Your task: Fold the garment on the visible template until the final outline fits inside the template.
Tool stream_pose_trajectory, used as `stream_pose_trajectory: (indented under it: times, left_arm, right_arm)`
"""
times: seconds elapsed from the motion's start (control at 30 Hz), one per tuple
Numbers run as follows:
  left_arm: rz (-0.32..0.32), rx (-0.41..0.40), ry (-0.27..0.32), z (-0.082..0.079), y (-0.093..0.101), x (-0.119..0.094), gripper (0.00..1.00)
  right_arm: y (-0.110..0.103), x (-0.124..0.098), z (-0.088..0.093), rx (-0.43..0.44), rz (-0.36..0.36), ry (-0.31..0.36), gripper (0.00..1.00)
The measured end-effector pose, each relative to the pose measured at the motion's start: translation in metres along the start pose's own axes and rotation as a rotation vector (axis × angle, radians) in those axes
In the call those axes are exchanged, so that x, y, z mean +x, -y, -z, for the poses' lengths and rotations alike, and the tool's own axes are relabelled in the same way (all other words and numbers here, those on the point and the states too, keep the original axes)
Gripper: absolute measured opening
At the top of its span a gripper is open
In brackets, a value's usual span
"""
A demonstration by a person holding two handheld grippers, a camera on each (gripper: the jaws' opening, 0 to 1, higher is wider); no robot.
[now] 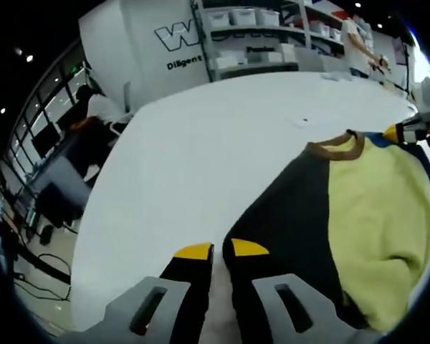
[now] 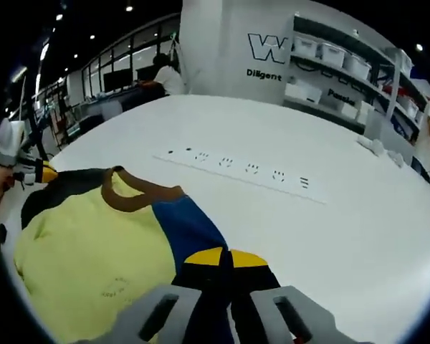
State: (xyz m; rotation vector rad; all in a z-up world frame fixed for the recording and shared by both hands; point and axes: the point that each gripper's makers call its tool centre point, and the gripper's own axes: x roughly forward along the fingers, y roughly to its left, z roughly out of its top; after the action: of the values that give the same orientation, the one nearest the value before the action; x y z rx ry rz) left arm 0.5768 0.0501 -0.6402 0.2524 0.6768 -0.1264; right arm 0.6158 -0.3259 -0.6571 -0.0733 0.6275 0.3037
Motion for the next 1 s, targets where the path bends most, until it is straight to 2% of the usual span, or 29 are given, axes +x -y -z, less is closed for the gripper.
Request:
stream_pose_trajectory:
  times: [0.07, 0.17, 0.2, 0.3, 0.33, 0.4, 0.57, 0.67, 0.83, 1.0]
  left_arm:
    - [0.004, -0.013, 0.020, -0.007, -0.002, -0.005, 0.22]
    - [0.009, -0.047, 0.024, -0.009, -0.001, -0.013, 0.36]
    - [0.014, -0.056, 0.020, -0.008, 0.000, -0.016, 0.42]
    - [0.021, -0.061, 0.018, -0.007, 0.002, -0.018, 0.53]
    - [0.067, -0.061, 0.024, -0.005, 0.012, -0.026, 0.56]
    - [0.092, -0.047, 0.057, -0.005, 0.020, -0.034, 0.63]
    - [0.119, -0.068, 0.075, -0.003, 0.030, -0.050, 0.76]
    - [0.138, -0.071, 0.109, -0.007, 0.037, -0.059, 0.87]
    - [0.169, -0.067, 0.139, -0.007, 0.052, -0.076, 0.99]
    - [0.196, -0.077, 0.123, 0.004, 0.062, -0.086, 0.99]
  right_arm:
    - [-0.005, -0.005, -0.005, 0.039, -0.039, 0.023, 0.01]
    - [-0.010, -0.014, -0.009, 0.053, -0.066, 0.045, 0.19]
    - [-0.014, -0.018, -0.012, 0.082, -0.086, 0.062, 0.23]
    - [-0.015, -0.020, -0.013, 0.094, -0.091, 0.064, 0.35]
    - [-0.024, -0.030, -0.012, 0.129, -0.145, 0.056, 0.40]
    - [-0.028, -0.037, -0.016, 0.107, -0.169, 0.088, 0.50]
    - [-0.037, -0.057, -0.012, 0.089, -0.209, 0.089, 0.69]
    - [-0.041, -0.066, -0.010, 0.069, -0.221, 0.099, 0.79]
    - [-0.048, -0.080, -0.001, 0.037, -0.240, 0.109, 0.87]
    - [-0.049, -0.093, 0.011, 0.045, -0.248, 0.111, 0.88]
